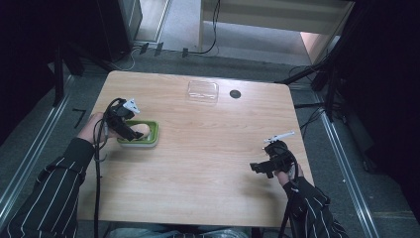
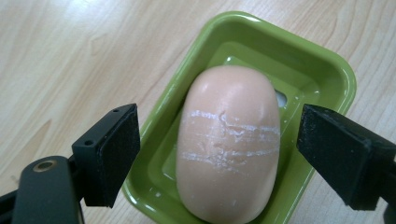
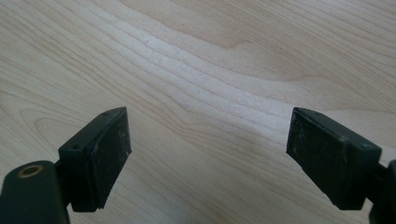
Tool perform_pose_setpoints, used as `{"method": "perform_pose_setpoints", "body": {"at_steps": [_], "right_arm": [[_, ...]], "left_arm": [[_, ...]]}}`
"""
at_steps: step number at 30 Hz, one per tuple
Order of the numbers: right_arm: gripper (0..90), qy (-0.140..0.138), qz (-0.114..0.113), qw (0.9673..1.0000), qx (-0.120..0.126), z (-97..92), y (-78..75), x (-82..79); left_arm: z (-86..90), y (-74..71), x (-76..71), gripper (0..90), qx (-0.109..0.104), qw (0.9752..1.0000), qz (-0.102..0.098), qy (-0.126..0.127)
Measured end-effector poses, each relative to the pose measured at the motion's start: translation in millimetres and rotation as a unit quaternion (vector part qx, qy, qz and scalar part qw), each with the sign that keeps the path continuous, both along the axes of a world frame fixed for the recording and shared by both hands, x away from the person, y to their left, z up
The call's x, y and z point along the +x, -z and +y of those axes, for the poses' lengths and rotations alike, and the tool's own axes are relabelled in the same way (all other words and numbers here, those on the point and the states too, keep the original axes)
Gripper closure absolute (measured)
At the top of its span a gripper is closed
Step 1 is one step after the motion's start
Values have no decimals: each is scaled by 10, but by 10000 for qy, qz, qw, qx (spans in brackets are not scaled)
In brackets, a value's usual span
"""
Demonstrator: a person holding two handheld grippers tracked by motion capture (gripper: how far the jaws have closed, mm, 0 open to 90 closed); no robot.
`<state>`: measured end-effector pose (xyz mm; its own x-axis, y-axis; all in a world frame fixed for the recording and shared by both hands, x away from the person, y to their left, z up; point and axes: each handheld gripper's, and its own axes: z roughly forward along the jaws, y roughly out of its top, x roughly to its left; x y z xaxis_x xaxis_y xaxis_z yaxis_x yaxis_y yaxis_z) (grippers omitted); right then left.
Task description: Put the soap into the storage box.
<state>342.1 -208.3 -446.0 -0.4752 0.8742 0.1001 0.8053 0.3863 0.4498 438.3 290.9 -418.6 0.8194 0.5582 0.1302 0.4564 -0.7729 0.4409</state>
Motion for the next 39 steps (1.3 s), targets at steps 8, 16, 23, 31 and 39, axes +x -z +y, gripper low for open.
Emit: {"method": "perform_pose_setpoints", "body": {"at_steps": [8,16,23,31,39], "right_arm": [[144,-34,-16,10000,-3,6,-5,-4],[144,-30,-19,10000,-1,3,-7,-8],[144,-20,-19,10000,8,-1,-13,-17],[144,1,-15,10000,4,-3,-13,-21],[144,-10,-24,10000,-9,-4,-13,-22]], "left_arm": [[-56,-80,-69,122,-72,9999,-34,-119],[-98,-139,-174,95,32,9997,-79,-210],[-125,-177,-267,66,78,9992,-154,-358],[-81,-190,-550,47,218,9977,-148,-621],[-92,-227,-748,39,227,9961,-192,-831]]}}
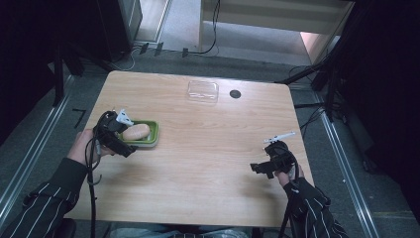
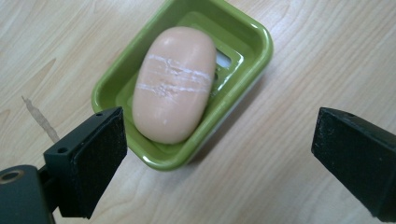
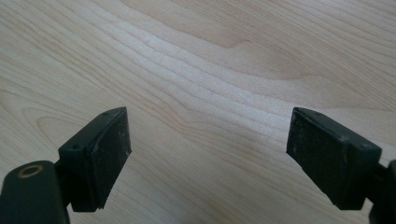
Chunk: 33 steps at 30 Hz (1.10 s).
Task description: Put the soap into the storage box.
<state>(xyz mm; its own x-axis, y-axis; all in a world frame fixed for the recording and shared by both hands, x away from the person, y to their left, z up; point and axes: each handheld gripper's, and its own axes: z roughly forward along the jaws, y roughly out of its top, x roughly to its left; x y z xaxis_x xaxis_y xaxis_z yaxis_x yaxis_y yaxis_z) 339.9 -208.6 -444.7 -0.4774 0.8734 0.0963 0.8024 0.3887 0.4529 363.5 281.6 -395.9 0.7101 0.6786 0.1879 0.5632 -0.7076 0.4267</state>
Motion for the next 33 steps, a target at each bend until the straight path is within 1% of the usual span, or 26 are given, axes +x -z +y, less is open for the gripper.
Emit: {"method": "perform_pose_setpoints", "body": {"at_steps": [2,3,4,6,8,9,10,11,13,16,17,19,20,21,23,25,28,31,33], "right_arm": [[144,2,0,10000,-2,0,1,0],[144,2,0,10000,-2,0,1,0],[144,-9,-9,10000,-6,-2,1,0],[144,-7,-8,10000,-10,-2,2,-1],[144,10,-4,10000,-11,-1,0,-3],[144,8,-6,10000,-15,0,1,-3],[144,-3,-14,10000,-16,-1,2,-2],[144,-3,-7,10000,-19,-1,1,-3],[144,-17,-9,10000,-17,-2,2,-2],[144,-10,-14,10000,-39,4,0,-4],[144,-32,-29,10000,-40,7,-1,-5],[144,-18,-37,10000,-53,8,-3,-6],[144,-14,-43,10000,-52,7,-3,-7],[144,-25,-43,10000,-58,4,-2,-7],[144,-22,-41,10000,-55,4,-1,-7],[144,-22,-43,10000,-60,4,0,-7],[143,-20,-33,10000,-60,2,0,-8],[144,-26,-51,10000,-68,6,1,-8],[144,-9,-37,10000,-68,9,0,-10]], "left_arm": [[-11,-1,-56,37,2,10000,22,-48],[-11,-1,-56,36,2,10000,22,-48],[-18,4,-98,36,50,10000,43,-69],[-20,15,-142,33,43,9999,57,-117],[-22,22,-189,32,80,9998,67,-161],[-24,25,-223,31,60,9998,60,-169],[-24,25,-223,31,60,9998,60,-169],[-25,22,-266,31,125,9998,66,-157],[-21,30,-311,31,112,9998,69,-146],[-5,38,-349,31,131,9998,68,-162],[6,51,-372,31,147,9996,69,-236],[16,64,-389,31,111,9996,80,-239],[19,71,-403,31,140,9995,121,-248],[22,92,-429,31,164,9995,118,-251],[23,104,-442,31,149,9995,131,-242],[29,143,-492,31,210,9994,160,-234],[42,170,-527,30,219,9993,222,-221],[35,191,-568,26,285,9991,191,-231],[28,189,-580,26,288,9992,179,-217]]}}
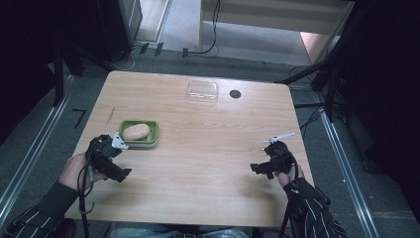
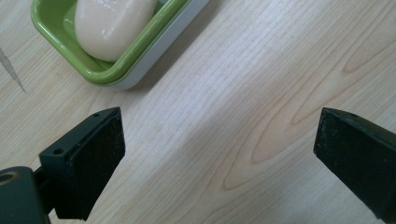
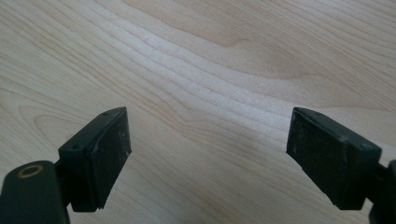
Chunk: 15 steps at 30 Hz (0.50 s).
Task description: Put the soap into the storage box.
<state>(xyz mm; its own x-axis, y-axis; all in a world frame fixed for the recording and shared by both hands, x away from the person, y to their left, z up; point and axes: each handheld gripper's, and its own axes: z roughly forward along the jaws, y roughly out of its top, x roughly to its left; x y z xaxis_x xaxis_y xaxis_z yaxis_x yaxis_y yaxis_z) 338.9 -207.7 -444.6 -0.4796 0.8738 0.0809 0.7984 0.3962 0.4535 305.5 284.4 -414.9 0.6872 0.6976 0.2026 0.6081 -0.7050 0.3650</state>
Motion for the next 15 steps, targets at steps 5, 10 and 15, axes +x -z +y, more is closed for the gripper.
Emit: {"method": "perform_pose_setpoints", "body": {"at_steps": [5,10,15], "right_arm": [[144,-7,-12,10000,-1,-3,1,0],[144,-11,-2,10000,2,-7,0,-3],[144,-16,-11,10000,5,-7,1,-5]], "left_arm": [[-27,17,-36,25,17,10000,21,12],[-54,106,-85,25,42,10000,33,-24],[-39,135,-60,24,-7,9999,51,-92]]}}
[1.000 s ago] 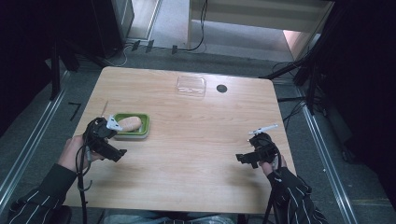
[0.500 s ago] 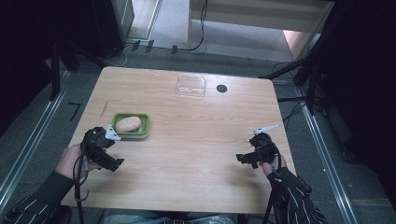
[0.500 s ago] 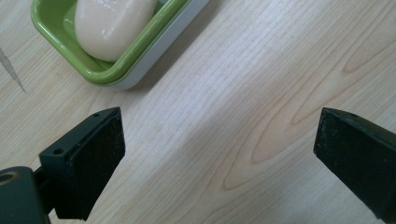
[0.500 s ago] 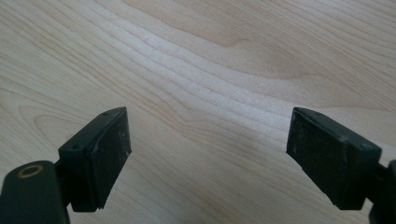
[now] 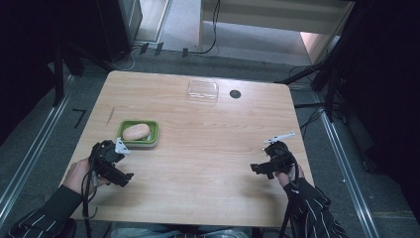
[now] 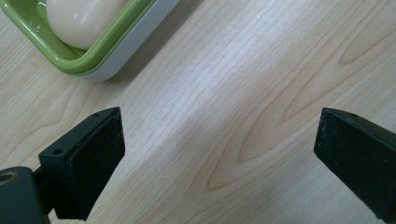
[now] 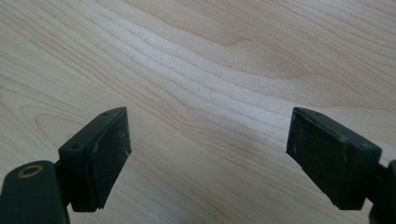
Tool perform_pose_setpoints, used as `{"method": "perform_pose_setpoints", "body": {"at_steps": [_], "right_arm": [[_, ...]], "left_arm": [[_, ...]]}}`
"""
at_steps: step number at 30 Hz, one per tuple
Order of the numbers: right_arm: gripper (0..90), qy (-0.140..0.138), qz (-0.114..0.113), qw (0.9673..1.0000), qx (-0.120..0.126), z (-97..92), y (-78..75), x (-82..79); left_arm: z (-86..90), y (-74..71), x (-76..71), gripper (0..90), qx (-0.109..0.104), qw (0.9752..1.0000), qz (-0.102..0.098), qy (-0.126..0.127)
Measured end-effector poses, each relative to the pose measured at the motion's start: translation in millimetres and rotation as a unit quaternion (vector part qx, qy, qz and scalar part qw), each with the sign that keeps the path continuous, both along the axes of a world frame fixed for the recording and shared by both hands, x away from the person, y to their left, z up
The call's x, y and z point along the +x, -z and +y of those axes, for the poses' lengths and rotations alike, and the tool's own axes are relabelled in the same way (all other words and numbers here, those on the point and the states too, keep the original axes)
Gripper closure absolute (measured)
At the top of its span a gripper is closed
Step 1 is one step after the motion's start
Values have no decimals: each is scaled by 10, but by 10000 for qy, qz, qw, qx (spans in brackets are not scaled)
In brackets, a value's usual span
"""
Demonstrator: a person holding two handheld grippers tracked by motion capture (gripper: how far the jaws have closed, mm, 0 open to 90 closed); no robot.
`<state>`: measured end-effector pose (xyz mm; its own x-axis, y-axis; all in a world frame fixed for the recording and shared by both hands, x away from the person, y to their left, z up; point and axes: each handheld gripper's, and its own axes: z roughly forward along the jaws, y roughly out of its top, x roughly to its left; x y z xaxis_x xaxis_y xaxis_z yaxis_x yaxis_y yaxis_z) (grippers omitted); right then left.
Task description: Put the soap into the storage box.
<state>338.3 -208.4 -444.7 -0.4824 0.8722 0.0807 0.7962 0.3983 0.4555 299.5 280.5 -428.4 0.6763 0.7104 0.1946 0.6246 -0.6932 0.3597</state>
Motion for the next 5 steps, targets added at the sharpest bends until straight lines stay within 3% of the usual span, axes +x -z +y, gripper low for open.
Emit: {"method": "perform_pose_setpoints", "body": {"at_steps": [5], "right_arm": [[144,-1,1,10000,10,-10,5,9]], "left_arm": [[6,-21,4,20,-47,9999,-102,-26]]}}
